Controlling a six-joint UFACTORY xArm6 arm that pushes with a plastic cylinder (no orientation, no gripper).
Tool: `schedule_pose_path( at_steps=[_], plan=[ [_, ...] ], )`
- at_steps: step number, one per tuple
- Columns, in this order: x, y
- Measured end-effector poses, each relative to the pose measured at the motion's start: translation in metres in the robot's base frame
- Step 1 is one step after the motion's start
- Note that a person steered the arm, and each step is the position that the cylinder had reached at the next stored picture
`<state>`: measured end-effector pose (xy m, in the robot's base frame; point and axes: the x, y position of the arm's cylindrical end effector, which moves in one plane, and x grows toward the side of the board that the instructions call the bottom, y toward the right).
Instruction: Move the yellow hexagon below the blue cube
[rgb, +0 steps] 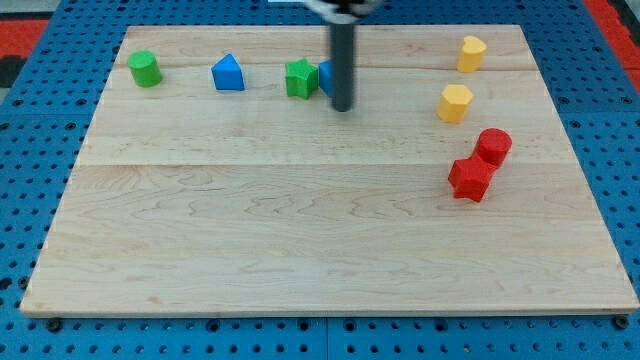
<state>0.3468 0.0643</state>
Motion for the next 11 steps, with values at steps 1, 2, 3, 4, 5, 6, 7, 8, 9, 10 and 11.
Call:
schedule_pose_path(
  at_steps=[1, 2, 3, 4, 5, 6, 7, 8, 9, 10, 11],
  plan=[
    [-0.017, 0.065],
    [-0.045, 0.112],
    [-0.041, 0.176],
    [-0.015, 0.161],
    [0.016, 0.115],
    [0.014, 0.038],
    [-0.004, 0.086],
    [-0.031, 0.056],
    [-0.018, 0.018],
    [0.03, 0.017],
    [0.047, 0.004]
  ],
)
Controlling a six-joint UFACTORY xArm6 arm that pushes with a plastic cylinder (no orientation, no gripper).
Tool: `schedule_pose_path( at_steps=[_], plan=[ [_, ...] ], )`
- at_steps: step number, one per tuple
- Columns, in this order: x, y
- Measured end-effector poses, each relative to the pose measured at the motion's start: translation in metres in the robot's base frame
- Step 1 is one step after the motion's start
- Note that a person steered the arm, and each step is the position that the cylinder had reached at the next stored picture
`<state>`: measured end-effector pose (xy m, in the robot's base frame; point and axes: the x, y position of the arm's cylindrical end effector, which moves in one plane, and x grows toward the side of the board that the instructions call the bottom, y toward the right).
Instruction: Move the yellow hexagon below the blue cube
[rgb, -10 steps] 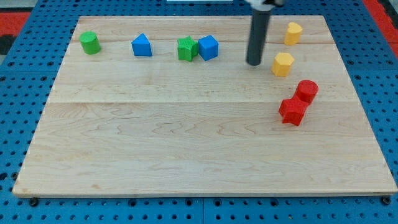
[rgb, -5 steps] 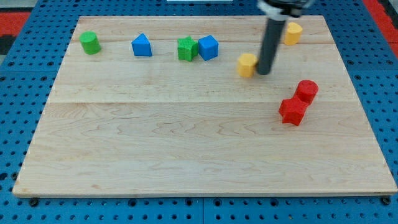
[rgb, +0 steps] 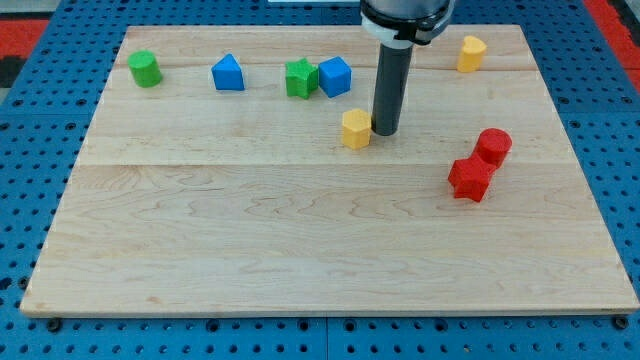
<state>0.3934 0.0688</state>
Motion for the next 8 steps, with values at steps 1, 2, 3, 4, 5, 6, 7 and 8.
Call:
schedule_pose_path(
  at_steps=[1, 2, 3, 4, 5, 6, 7, 8],
  plan=[
    [-0.027, -0.051],
    [-0.032, -0.058],
    [-0.011, -0.129],
    [-0.009, -0.158],
    [0.047, -0.173],
    [0.028, -0.122],
    [0.022, -0.075],
    [0.077, -0.038]
  ],
)
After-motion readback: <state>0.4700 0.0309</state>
